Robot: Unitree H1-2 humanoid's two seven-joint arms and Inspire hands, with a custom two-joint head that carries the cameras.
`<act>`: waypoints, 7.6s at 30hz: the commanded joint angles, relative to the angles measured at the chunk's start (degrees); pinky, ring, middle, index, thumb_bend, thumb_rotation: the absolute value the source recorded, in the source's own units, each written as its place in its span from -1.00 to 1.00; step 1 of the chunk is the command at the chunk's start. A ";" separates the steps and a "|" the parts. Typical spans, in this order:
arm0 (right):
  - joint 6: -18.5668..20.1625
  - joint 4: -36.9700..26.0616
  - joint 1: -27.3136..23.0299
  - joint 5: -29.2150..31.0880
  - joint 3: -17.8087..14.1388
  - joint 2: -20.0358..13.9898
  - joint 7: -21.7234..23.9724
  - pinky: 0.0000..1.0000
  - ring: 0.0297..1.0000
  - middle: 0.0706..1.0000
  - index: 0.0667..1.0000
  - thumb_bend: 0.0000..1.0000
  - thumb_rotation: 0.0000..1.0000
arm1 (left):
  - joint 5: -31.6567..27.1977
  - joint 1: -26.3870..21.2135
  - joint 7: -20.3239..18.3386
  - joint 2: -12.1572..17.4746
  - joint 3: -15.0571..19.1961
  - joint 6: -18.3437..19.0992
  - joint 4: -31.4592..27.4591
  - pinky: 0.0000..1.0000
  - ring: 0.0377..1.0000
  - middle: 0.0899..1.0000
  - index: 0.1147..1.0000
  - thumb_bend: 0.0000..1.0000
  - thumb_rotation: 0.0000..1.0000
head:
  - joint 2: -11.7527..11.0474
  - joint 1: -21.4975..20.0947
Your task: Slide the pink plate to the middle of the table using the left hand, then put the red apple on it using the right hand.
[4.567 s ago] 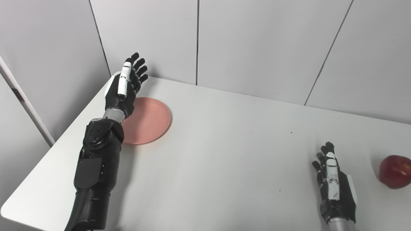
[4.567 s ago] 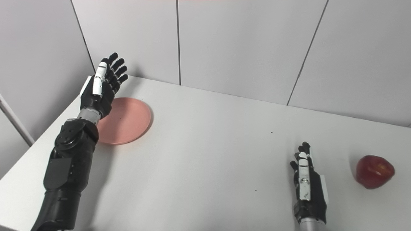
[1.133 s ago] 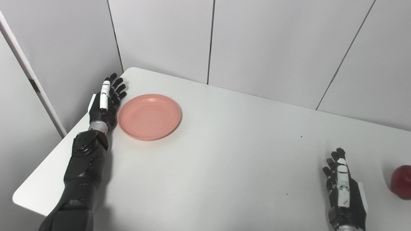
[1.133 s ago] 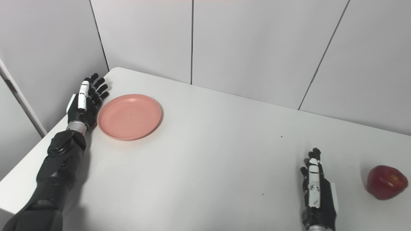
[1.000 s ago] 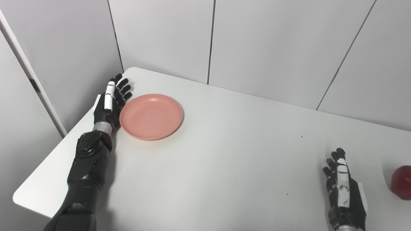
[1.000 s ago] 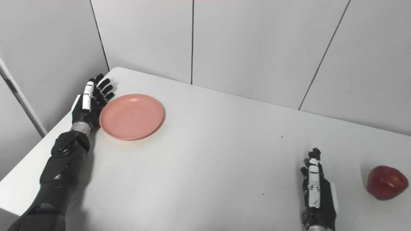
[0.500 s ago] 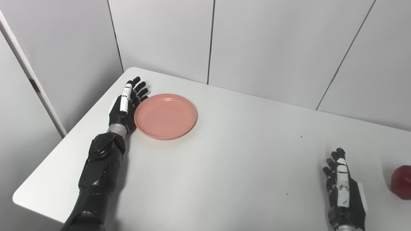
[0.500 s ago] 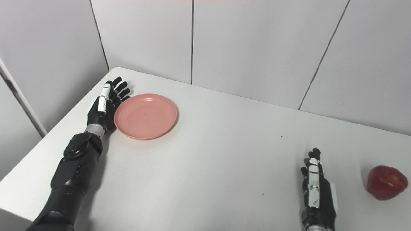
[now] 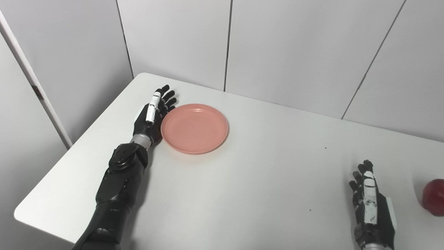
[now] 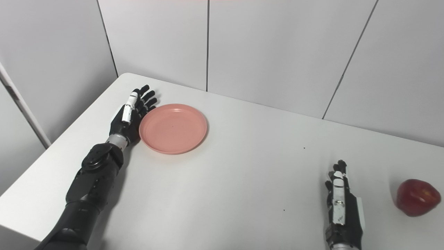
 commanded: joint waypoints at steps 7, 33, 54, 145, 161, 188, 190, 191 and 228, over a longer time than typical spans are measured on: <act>-0.59 -1.87 -1.00 -0.39 0.10 0.71 -0.31 1.00 1.00 1.00 1.00 -0.65 1.00 | 0.67 -0.63 -1.98 -2.94 -1.87 1.39 2.54 0.91 0.86 0.84 0.80 -0.39 1.00 | 0.28 -1.19; 0.96 -3.13 -0.99 -0.98 0.68 1.99 -0.89 1.00 1.00 1.00 1.00 -0.64 1.00 | 3.32 -0.29 -4.13 -6.09 -7.84 2.08 1.90 0.79 0.79 0.78 0.74 -0.31 1.00 | 1.71 -4.07; 2.13 -4.33 -1.21 -2.58 1.25 3.78 -2.17 1.00 1.00 1.00 1.00 -0.57 1.00 | 3.42 1.05 -4.66 -9.59 -9.28 4.29 -0.95 0.78 0.80 0.78 0.73 -0.30 1.00 | 3.85 -7.35; 9.75 -18.08 -9.24 -20.11 1.74 2.19 -6.31 0.95 0.95 0.95 0.96 -0.34 1.00 | 9.09 11.10 -1.07 -18.34 -14.61 3.88 -13.97 0.90 0.87 0.86 0.82 -0.34 1.00 | 8.14 -32.37; 16.43 -23.82 -12.53 -27.69 -0.60 -4.59 -4.08 0.81 0.91 0.93 0.95 -0.09 1.00 | 7.61 10.94 -2.81 -18.10 -13.78 2.06 -12.05 0.89 0.86 0.86 0.82 -0.35 1.00 | 6.40 -35.81; 16.40 -21.46 -8.32 -44.54 -9.16 -13.70 -5.06 0.63 0.82 0.89 0.99 0.94 0.21 | 6.19 11.67 -3.66 -17.23 -13.56 4.19 -13.31 0.89 0.86 0.86 0.83 -0.30 1.00 | 5.46 -39.50; 16.21 -20.58 -7.91 -45.56 -9.38 -14.40 -5.67 0.57 0.79 0.88 1.00 0.98 0.22 | 5.98 11.70 -3.52 -17.11 -13.58 4.40 -13.50 0.89 0.86 0.87 0.83 -0.31 1.00 | 5.46 -39.62; 16.04 -20.26 -7.71 -45.62 -9.54 -14.68 -5.88 0.54 0.78 0.88 1.00 0.99 0.22 | 5.88 11.68 -3.49 -17.08 -13.57 4.33 -13.44 0.89 0.87 0.87 0.83 -0.31 1.00 | 5.47 -39.64; 17.29 -3.53 -10.56 -41.95 -5.70 -19.74 -4.74 0.66 0.94 1.00 1.00 1.00 0.07 | 5.34 11.43 -3.78 -16.24 -12.76 3.98 -12.70 0.86 0.84 0.86 0.83 -0.30 1.00 | 6.20 -41.25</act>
